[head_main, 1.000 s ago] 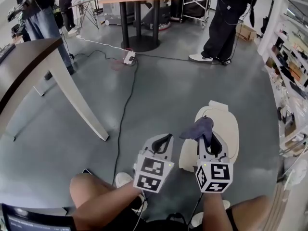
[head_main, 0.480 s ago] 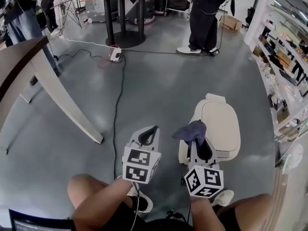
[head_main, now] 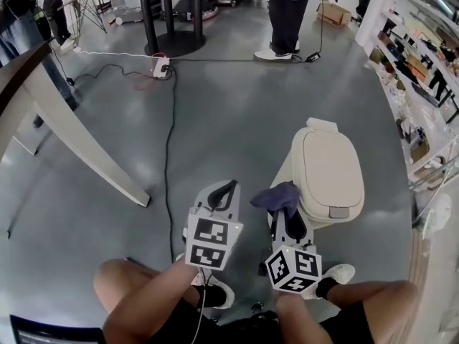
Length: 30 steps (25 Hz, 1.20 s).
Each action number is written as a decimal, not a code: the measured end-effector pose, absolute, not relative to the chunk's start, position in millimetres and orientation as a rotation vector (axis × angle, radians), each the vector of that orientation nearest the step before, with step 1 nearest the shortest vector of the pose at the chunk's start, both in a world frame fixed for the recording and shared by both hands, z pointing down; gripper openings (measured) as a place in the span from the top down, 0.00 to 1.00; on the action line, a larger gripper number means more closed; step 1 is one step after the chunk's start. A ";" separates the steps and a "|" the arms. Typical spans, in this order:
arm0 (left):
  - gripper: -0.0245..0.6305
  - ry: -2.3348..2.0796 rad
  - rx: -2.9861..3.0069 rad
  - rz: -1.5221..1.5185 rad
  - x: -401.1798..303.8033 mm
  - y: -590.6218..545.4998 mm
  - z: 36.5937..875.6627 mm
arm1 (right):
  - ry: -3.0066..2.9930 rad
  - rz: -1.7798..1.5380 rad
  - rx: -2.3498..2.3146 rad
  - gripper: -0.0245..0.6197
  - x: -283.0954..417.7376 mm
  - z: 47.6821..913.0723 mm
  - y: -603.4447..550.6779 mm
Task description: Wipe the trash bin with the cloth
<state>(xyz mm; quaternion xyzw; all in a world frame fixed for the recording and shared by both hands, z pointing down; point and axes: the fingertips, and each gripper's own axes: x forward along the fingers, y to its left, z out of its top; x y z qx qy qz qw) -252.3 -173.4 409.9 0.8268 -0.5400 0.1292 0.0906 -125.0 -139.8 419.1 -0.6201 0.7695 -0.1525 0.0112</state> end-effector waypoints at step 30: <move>0.96 -1.409 2.393 0.437 -222.3 -161.6 457.6 | 2.226 -0.794 -2.019 0.80 -93.6 523.5 -146.6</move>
